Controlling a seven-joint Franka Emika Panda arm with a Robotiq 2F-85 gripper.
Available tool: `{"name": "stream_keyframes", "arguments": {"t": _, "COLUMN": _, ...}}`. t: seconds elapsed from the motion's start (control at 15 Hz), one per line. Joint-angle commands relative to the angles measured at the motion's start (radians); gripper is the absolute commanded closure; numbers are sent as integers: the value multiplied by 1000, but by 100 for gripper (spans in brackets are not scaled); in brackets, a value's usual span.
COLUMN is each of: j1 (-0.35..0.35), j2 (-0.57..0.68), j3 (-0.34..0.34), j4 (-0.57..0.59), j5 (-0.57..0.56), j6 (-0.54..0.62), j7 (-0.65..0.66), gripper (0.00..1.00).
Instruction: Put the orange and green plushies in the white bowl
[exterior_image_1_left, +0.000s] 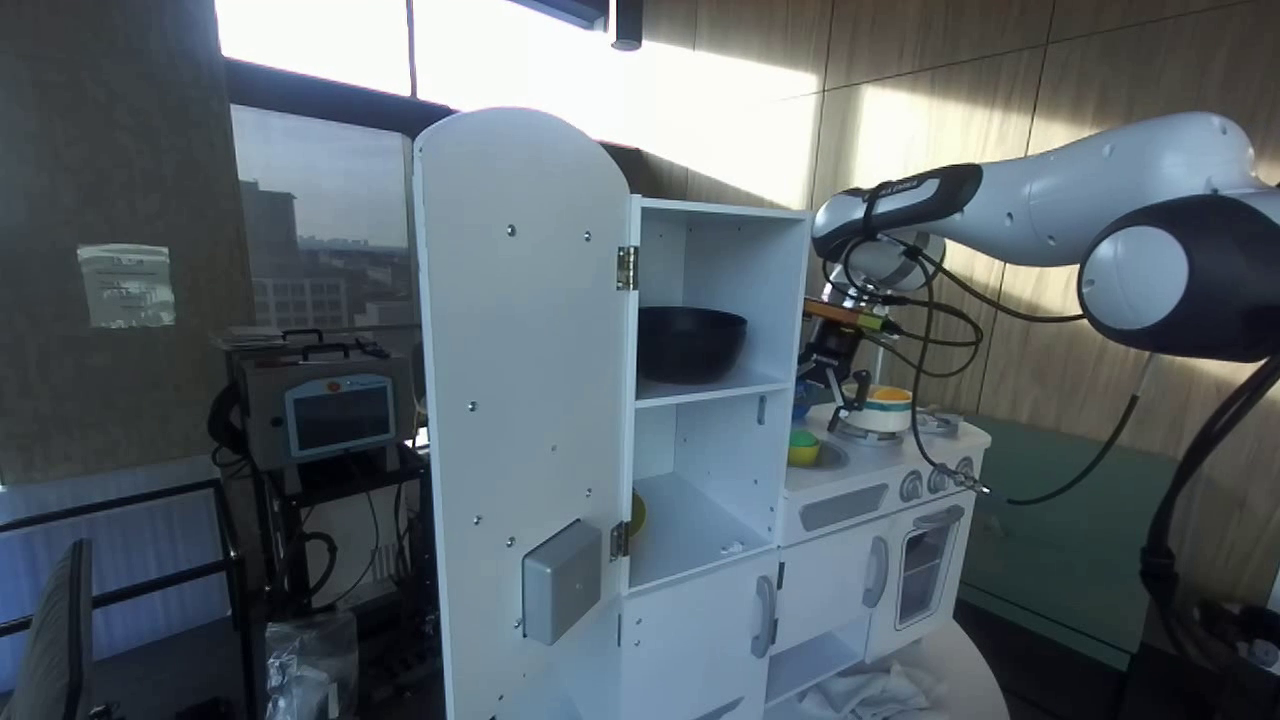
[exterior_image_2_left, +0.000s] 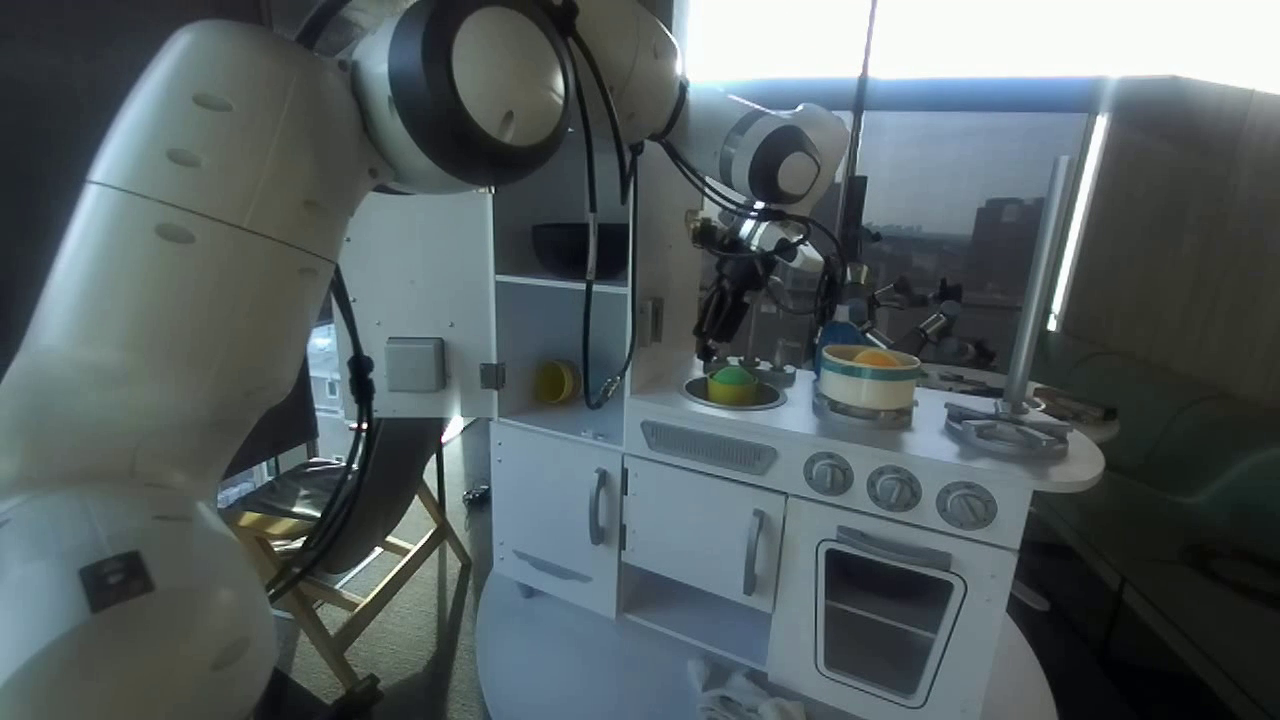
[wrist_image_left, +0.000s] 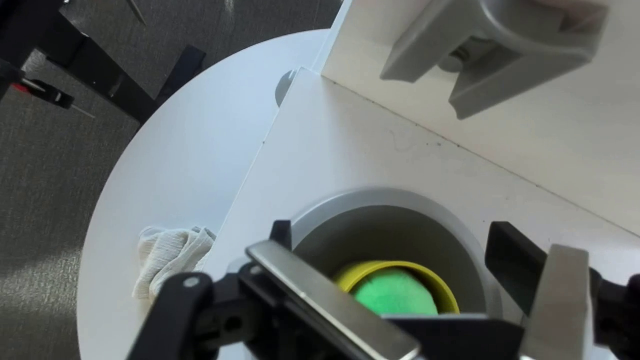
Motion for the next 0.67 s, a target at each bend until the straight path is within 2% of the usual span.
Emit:
{"name": "stream_keyframes", "arguments": {"t": 0.0, "j1": 8, "j2": 40, "j3": -14, "j4": 56, "j5": -48, "j6": 31, "j7": 57, "gripper": 0}}
{"name": "stream_keyframes", "arguments": {"t": 0.6, "j1": 36, "j2": 91, "j3": -14, "j4": 114, "j5": -204, "j6": 117, "j7": 147, "gripper": 0}}
